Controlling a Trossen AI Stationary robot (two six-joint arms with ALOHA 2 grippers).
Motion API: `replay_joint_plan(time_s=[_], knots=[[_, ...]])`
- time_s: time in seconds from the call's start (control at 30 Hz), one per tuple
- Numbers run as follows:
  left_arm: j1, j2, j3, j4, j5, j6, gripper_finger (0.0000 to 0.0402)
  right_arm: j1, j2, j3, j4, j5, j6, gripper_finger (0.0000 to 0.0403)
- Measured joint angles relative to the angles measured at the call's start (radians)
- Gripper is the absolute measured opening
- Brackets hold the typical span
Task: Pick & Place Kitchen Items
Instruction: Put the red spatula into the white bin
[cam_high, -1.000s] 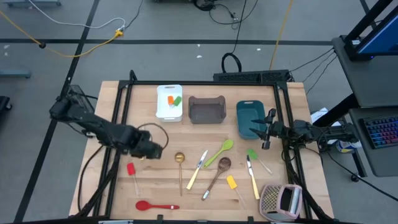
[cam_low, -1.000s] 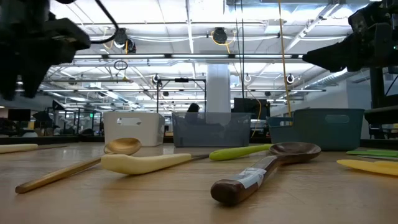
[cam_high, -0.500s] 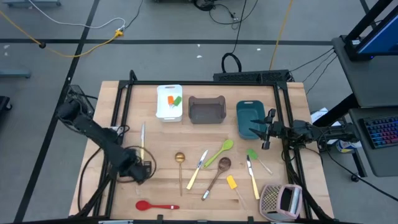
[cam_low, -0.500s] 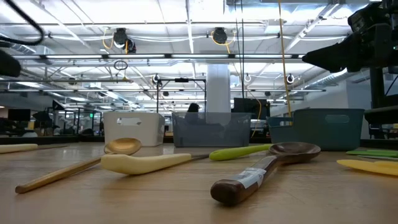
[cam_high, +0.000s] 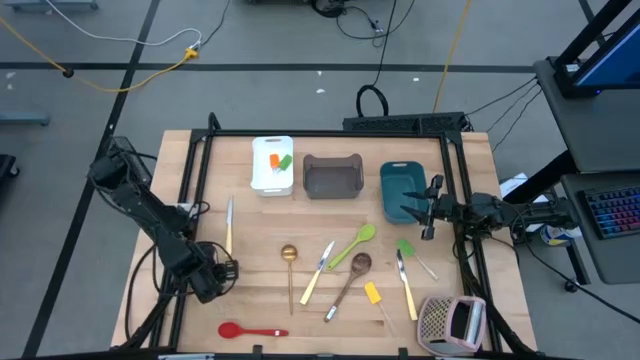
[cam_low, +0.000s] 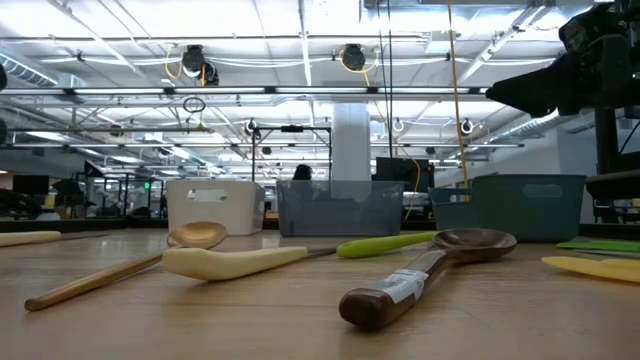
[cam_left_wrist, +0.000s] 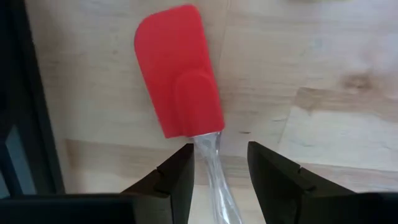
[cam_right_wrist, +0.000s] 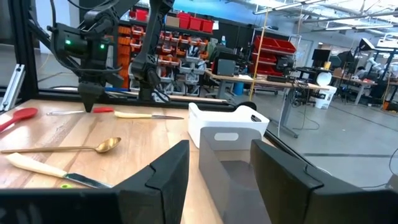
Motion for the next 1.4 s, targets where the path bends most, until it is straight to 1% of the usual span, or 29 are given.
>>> replay_joint_plan(time_s=[0.1, 0.17, 0.27, 0.4, 0.53, 0.67, 0.73, 0.83, 0.93, 1.0, 1.13, 1.27, 1.4], knots=[[0.0, -0.003, 0.001, -0.019, -0.007, 0.01, 0.0152, 0.0, 0.0, 0.0, 0.0, 0.0, 0.0, 0.0165], [-0.001, 0.002, -0.008, -0.038, -0.005, 0.051, 0.0152, 0.0, 0.0, 0.0, 0.0, 0.0, -0.001, 0.0165], [-0.003, 0.012, -0.024, -0.012, -0.008, 0.075, 0.0148, 0.0, 0.0, 0.0, -0.001, 0.0, -0.002, 0.0165], [-0.003, 0.009, -0.059, 0.054, -0.035, 0.119, 0.0113, 0.0, 0.0, 0.0, -0.005, 0.0, -0.003, 0.0165], [0.005, 0.006, -0.068, 0.061, -0.053, 0.133, 0.0069, 0.0, 0.0, 0.0, -0.005, 0.0, -0.003, 0.0165], [0.013, 0.002, -0.069, 0.052, -0.046, 0.133, 0.0063, 0.0, 0.0, 0.0, -0.005, 0.0, -0.003, 0.0165], [0.013, -0.002, -0.073, 0.052, -0.056, 0.135, 0.0042, 0.0, 0.0, 0.0, -0.005, 0.0, -0.004, 0.0165], [0.013, -0.02, -0.065, 0.043, -0.082, 0.135, 0.0027, 0.0, 0.0, 0.0, -0.005, 0.0, -0.007, 0.0165], [0.013, -0.038, -0.047, 0.002, -0.185, 0.142, 0.0011, 0.0, 0.0, 0.0, -0.005, 0.0, -0.01, 0.0165], [0.017, -0.05, -0.04, -0.038, -0.277, 0.158, 0.0011, 0.0, 0.0, 0.0, -0.005, 0.0, -0.012, 0.0165], [0.021, -0.088, -0.037, -0.048, -0.407, 0.183, 0.0016, 0.0, 0.0, 0.0, -0.005, 0.0, -0.017, 0.0165], [0.053, -0.158, -0.034, -0.039, -0.542, 0.281, 0.0012, 0.0, 0.0, 0.0, -0.005, 0.0, -0.022, 0.0165], [0.114, -0.239, -0.034, -0.055, -0.7, 0.446, 0.0012, 0.0, 0.0, 0.0, -0.005, 0.0, -0.026, 0.0165]])
